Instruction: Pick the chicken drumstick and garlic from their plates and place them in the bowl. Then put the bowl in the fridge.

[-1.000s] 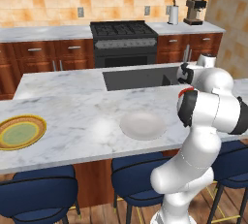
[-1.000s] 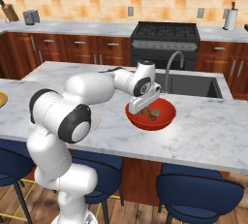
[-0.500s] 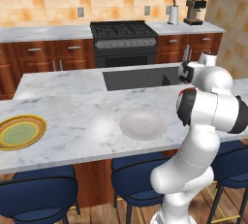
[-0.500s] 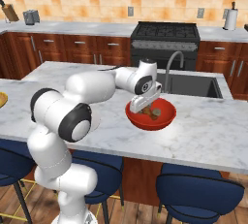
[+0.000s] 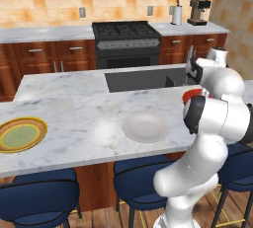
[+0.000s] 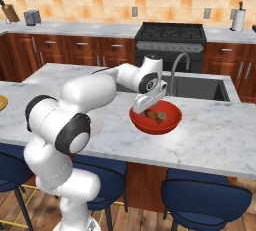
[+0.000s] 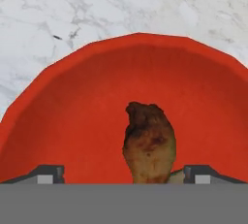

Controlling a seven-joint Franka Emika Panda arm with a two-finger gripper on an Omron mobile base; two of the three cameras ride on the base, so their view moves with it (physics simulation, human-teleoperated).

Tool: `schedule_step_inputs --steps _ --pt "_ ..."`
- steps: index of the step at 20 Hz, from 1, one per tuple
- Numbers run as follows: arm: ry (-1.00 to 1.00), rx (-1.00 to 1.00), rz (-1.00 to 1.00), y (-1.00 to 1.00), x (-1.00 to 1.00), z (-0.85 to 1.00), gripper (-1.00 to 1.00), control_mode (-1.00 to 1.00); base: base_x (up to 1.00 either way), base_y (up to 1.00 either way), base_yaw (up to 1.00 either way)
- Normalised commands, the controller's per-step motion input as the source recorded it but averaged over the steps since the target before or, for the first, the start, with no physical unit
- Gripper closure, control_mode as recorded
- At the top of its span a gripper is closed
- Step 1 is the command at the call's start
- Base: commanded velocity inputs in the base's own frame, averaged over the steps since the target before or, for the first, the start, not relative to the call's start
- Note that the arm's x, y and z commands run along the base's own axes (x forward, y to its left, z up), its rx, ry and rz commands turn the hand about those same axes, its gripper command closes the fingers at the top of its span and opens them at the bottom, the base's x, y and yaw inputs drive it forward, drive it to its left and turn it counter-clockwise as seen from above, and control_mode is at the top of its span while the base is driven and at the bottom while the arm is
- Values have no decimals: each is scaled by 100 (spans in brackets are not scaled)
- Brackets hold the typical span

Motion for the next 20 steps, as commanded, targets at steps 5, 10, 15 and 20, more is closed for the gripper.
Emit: schedule_step_inputs --steps 5,10,15,20 --pt "-3 -4 -10 28 -50 5 -100 -100 0 0 0" --pt "-1 -6 -11 47 -44 0 -100 -100 0 0 0" --pt "0 -7 -10 37 -34 1 -100 -100 0 0 0" --pt "-3 -14 -5 11 -4 -6 -100 -100 0 0 0"
